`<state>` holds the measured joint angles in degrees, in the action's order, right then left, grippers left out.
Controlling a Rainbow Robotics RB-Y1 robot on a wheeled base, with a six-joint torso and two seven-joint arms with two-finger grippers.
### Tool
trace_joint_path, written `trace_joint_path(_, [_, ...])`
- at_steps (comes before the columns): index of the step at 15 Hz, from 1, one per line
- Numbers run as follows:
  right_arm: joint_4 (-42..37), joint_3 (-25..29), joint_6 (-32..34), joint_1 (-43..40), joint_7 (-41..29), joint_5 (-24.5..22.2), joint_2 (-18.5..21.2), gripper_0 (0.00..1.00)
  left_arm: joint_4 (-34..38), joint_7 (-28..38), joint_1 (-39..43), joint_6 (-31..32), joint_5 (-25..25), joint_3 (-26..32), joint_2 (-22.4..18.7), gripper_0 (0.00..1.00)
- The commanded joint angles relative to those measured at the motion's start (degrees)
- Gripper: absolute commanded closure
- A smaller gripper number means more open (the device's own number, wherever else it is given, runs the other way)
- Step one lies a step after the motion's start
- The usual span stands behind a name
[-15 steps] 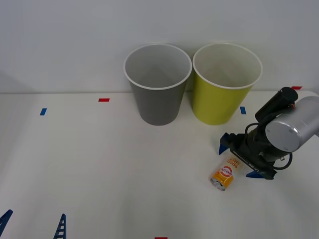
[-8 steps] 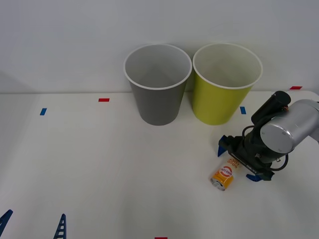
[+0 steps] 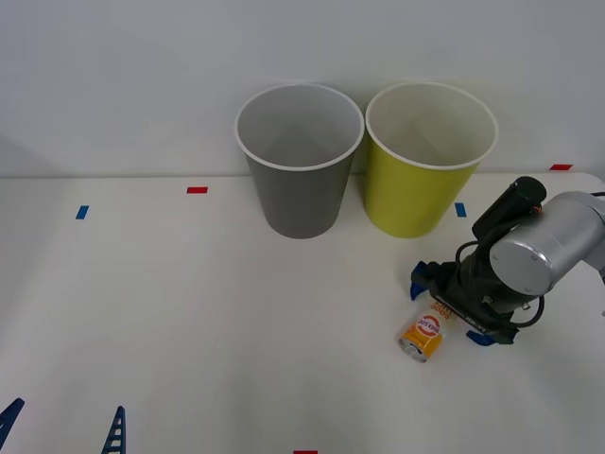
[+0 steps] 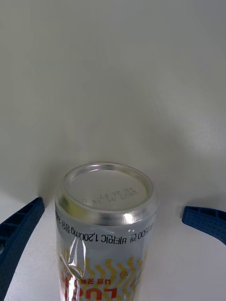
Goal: Put cans in the gray bin and PET bottles in the light green bin.
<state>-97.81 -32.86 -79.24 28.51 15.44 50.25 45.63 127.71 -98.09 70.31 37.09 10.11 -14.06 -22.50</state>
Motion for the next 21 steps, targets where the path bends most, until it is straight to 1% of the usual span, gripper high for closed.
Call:
trace_joint_path(1, [-0.1, -0.1, 0.0, 0.0, 0.6, -0.9, -0.1, 0.98, 0.0, 0.0, 0.0, 0.0, 0.0, 0.0, 0.0, 0.05])
trace_joint_path(3, [-0.3, -0.1, 0.0, -0.1, 0.8, -0.9, -0.2, 1.0, 0.0, 0.0, 0.0, 0.0, 0.0, 0.0, 0.0, 0.05])
trace_joint_path(9, [-1.6, 0.0, -0.3, -1.1, 1.7, -2.2, -0.1, 1.0, 0.0, 0.0, 0.0, 0.0, 0.0, 0.0, 0.0, 0.05])
trace_joint_path(10, [-2.5, 0.3, -0.3, -1.5, 2.0, -3.1, 0.0, 1.0, 0.0, 0.0, 0.0, 0.0, 0.0, 0.0, 0.0, 0.05])
trace_joint_path(14, [-6.2, 4.6, -0.4, -5.5, 3.5, -3.7, 0.0, 1.0, 0.0, 0.0, 0.0, 0.0, 0.0, 0.0, 0.0, 0.05])
trace_joint_path(16, [-8.7, 5.8, -0.4, -7.0, 4.9, -5.8, -0.1, 1.0, 0.0, 0.0, 0.0, 0.0, 0.0, 0.0, 0.0, 0.05])
trace_joint_path(18, [-14.4, 11.3, -0.4, -11.7, 10.1, -9.6, -1.0, 1.0, 0.0, 0.0, 0.0, 0.0, 0.0, 0.0, 0.0, 0.05])
trace_joint_path(21, [-20.3, 19.1, -0.3, -17.7, 20.7, -15.1, -5.4, 1.0, 0.0, 0.0, 0.0, 0.0, 0.0, 0.0, 0.0, 0.05])
